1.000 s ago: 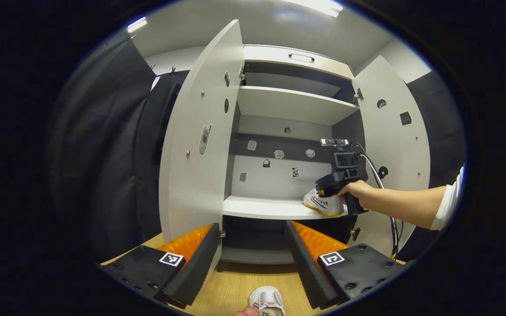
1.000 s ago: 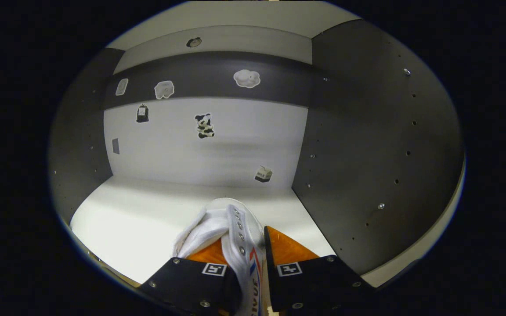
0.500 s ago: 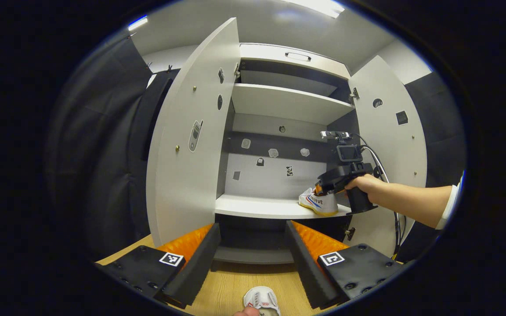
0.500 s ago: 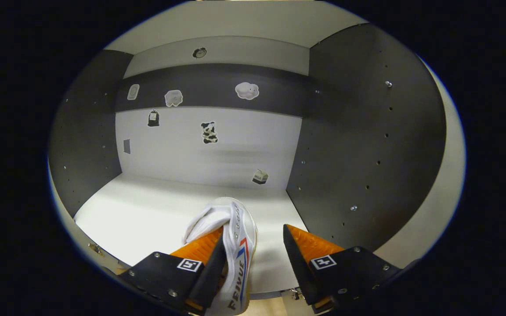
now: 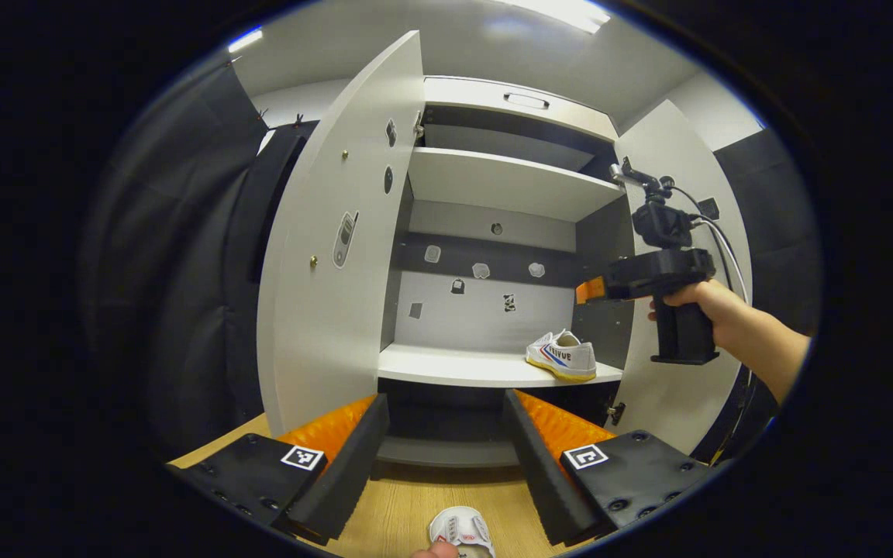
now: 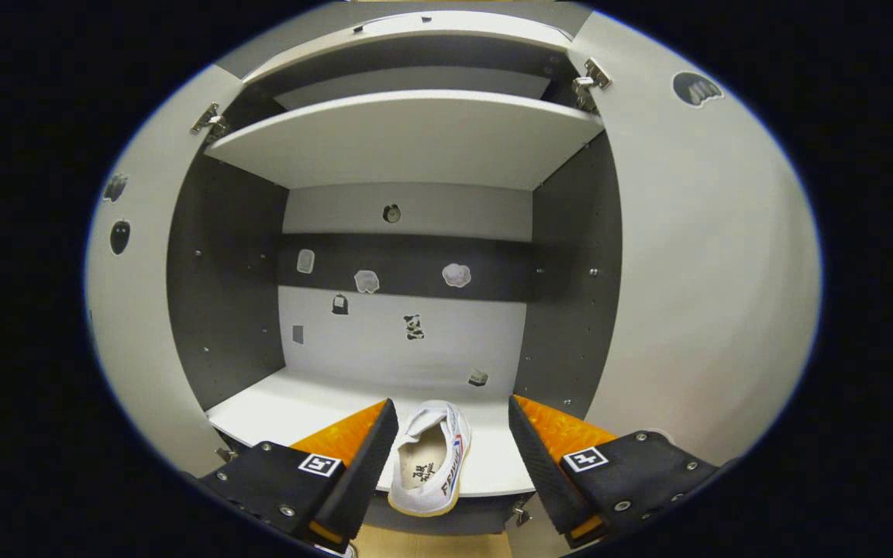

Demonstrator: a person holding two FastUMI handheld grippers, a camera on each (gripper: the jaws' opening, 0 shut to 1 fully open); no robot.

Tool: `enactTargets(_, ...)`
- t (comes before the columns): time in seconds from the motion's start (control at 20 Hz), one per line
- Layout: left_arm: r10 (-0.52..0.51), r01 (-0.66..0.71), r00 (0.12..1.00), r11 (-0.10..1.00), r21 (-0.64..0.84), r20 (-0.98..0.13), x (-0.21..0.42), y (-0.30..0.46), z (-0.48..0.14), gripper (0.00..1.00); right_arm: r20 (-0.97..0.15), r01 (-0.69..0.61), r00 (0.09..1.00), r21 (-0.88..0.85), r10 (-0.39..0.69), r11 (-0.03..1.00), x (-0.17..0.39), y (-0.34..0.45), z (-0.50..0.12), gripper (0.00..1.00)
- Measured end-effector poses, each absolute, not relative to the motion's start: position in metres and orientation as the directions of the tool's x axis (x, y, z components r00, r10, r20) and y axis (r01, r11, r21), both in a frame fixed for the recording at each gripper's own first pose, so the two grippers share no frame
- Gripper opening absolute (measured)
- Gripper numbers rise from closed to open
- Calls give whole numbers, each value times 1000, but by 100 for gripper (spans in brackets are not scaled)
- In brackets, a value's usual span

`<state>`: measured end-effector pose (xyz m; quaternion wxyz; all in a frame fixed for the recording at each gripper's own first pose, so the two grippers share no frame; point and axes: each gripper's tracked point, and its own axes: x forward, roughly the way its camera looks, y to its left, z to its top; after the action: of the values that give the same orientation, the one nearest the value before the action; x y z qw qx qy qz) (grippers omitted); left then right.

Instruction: Grab one shoe with the right hand and put it into the shoe cabinet, grab the other shoe with the left hand and put it into the shoe cabinet; then close the right door with the right hand and the left door with the left hand.

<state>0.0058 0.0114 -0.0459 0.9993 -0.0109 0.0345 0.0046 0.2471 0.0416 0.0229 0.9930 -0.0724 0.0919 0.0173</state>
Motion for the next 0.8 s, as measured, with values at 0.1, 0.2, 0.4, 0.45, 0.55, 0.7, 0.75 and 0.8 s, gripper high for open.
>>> enactTargets(0.1, 5, -6, 998, 1000, -20, -67, 5, 11, -46, 96, -141, -54, 989, -150, 33, 987, 220, 42, 33, 89)
enactTargets(0.2, -2, 1, 998, 1000, -19, -69, 2, 8, -49, 96, -120, -65, 992, -164, 46, 984, 194, 43, 33, 91)
enactTargets(0.4, -15, 14, 997, 1000, -17, -80, -3, 1, -57, 94, -81, -62, 996, -162, 49, 985, 141, 39, 24, 93)
enactTargets(0.45, -20, 18, 996, 1000, -16, -84, -5, -1, -59, 94, -74, -65, 996, -149, 54, 987, 128, 38, 20, 93)
enactTargets(0.55, -29, 27, 995, 999, -17, -96, -7, -5, -65, 96, -53, -82, 996, -123, 76, 989, 104, 41, 13, 93)
enactTargets(0.7, -37, 35, 992, 999, -19, -119, -11, -9, -73, 96, 4, -54, 998, -129, 55, 990, 71, 30, 6, 93)
enactTargets(0.75, -36, 34, 991, 999, -21, -129, -12, -10, -77, 96, 33, -48, 998, -128, 53, 991, 60, 29, 7, 93)
enactTargets(0.8, -36, 34, 989, 999, -23, -142, -14, -10, -82, 96, 51, -41, 998, -133, 48, 990, 49, 25, 6, 93)
